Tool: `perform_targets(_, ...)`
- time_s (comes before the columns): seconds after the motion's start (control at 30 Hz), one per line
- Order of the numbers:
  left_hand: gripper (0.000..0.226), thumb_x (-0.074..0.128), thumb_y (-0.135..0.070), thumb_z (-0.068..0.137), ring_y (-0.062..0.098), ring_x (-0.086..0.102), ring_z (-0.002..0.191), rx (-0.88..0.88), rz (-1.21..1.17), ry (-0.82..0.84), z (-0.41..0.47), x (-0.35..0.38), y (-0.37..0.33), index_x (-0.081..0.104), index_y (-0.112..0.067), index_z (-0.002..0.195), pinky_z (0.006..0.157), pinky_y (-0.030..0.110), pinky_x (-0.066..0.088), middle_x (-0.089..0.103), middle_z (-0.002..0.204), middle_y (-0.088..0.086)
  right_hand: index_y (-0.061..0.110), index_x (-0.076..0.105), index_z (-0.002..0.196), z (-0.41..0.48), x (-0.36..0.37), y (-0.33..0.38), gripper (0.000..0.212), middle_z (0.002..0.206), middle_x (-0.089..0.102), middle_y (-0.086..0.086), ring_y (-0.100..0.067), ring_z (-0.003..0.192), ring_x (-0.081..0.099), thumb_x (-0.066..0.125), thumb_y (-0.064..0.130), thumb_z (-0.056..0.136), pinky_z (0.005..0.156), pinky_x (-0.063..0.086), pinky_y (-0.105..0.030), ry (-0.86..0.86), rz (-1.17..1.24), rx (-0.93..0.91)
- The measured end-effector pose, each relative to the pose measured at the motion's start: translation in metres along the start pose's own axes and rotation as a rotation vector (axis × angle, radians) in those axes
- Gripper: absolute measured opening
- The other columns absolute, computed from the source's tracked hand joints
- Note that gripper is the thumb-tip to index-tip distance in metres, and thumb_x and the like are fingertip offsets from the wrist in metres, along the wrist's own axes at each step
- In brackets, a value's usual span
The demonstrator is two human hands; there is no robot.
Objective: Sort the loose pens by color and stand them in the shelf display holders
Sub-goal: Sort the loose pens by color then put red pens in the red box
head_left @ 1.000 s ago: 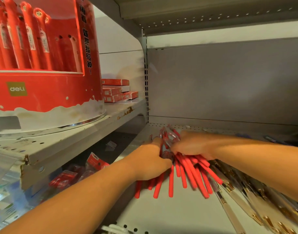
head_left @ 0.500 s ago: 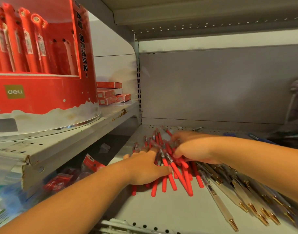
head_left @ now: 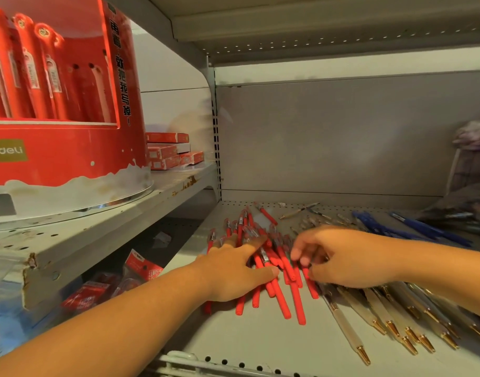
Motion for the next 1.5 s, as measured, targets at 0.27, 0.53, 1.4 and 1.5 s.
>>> perform_targets(0.27,0.056,0.03,-0.06,0.099,0.028,0.033,0.141,0.062,0.035,-0.101,0.004,-0.001,-0.009,0.015,-0.046,0.151,0.118,0.046,0.025,0.034,0.155,0.003,0.034,0.061,0.093,0.01,0.011,0.014,0.008,0.088,0.064,0.012,-0.004,0.08,0.06,0.067,0.034,0.088,0.067,0.051,-0.018,-0.14,-0.107,-0.111)
perform_targets(0.53,0.085,0.037,-0.096,0.065,0.034,0.046,0.13,0.07,-0.175,0.055,-0.009,-0.002,-0.011,0.017,-0.061,0.14,0.109,0.052,0.039,0.032,0.151,-0.001,0.037,0.059,0.102,0.03,-0.01,-0.011,0.025,0.097,0.055,0.02,0.005,0.083,0.055,0.051,0.014,0.095,0.062,0.042,-0.009,-0.098,-0.114,-0.007)
perform_targets(1.4,0.081,0.031,-0.091,0.075,0.034,0.004,0.151,0.323,0.288,-0.026,-0.002,0.008,-0.022,-0.006,-0.064,0.141,0.113,0.058,-0.001,-0.002,0.164,-0.008,0.021,0.05,0.141,0.108,-0.012,-0.045,0.039,0.142,0.051,0.001,-0.013,0.128,0.048,0.045,0.018,0.102,0.1,0.036,-0.024,0.071,-0.07,-0.036)
perform_targets(1.5,0.076,0.032,-0.09,0.077,0.034,0.003,0.151,0.324,0.291,0.004,-0.001,0.009,-0.025,-0.002,-0.066,0.14,0.113,0.061,-0.001,0.0,0.165,-0.007,0.025,0.052,0.138,0.101,-0.013,-0.047,0.043,0.135,0.056,0.005,-0.012,0.122,0.053,0.052,0.011,0.098,0.098,0.042,-0.025,0.117,-0.113,-0.046)
Point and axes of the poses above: each hand's wrist, its own z-axis towards the middle knuckle, its own x-axis out of the palm, y = z × x, the point moved 5 cm from there along z, towards the middle knuckle
